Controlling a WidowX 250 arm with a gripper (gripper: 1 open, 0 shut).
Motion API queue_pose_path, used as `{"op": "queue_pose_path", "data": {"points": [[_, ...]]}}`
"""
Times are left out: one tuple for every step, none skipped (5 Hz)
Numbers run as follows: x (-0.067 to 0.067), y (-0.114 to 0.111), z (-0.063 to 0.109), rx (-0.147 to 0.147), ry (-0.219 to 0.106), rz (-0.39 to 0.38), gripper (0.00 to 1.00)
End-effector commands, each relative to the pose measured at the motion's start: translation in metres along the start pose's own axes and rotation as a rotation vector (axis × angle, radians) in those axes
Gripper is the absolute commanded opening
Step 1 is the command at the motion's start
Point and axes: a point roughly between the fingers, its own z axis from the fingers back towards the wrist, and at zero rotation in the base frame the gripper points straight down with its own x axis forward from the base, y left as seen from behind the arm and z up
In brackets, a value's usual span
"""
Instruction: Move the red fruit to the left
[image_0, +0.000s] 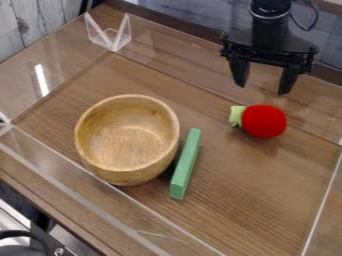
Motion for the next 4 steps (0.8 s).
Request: {"op": "queue_pose_path", "data": {"points": [[0.007,0.0,0.022,-0.007,-0.056,-0.007,1.0],[0.004,0.001,0.021,0.005,-0.037,-0.015,1.0],[-0.001,0.009,0.009,0.017,-0.019,-0.018,1.0],[-0.005,0.015,-0.003,0.023,-0.007,-0.015,1.0]]}}
